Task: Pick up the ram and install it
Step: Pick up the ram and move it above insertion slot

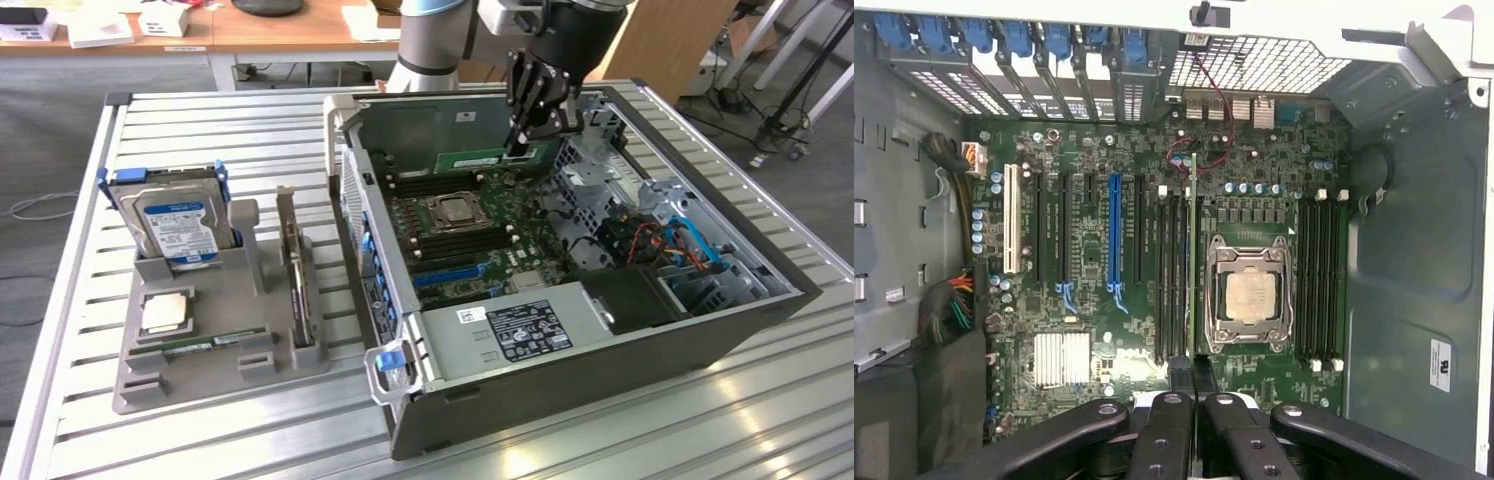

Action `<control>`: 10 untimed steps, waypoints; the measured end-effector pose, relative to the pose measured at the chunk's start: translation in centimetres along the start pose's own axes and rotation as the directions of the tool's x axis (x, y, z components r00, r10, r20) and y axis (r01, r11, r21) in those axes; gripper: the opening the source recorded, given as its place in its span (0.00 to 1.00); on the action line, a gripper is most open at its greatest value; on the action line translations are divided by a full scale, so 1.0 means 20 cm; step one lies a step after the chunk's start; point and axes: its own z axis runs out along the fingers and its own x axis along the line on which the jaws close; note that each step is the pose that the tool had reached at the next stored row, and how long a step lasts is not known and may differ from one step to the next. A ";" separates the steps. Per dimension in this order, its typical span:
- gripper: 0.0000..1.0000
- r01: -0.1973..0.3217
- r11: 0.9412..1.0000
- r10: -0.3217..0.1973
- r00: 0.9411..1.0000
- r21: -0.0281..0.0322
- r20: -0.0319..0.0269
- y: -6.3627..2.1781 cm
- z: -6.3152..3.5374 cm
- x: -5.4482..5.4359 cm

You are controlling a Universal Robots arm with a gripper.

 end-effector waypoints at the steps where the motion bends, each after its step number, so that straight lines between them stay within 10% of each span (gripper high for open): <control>1: 0.12 0.000 1.000 0.000 1.000 0.000 0.000 0.000 0.000 0.00; 10: 0.12 0.000 1.000 0.000 1.000 0.000 0.000 -0.018 0.002 0.00</control>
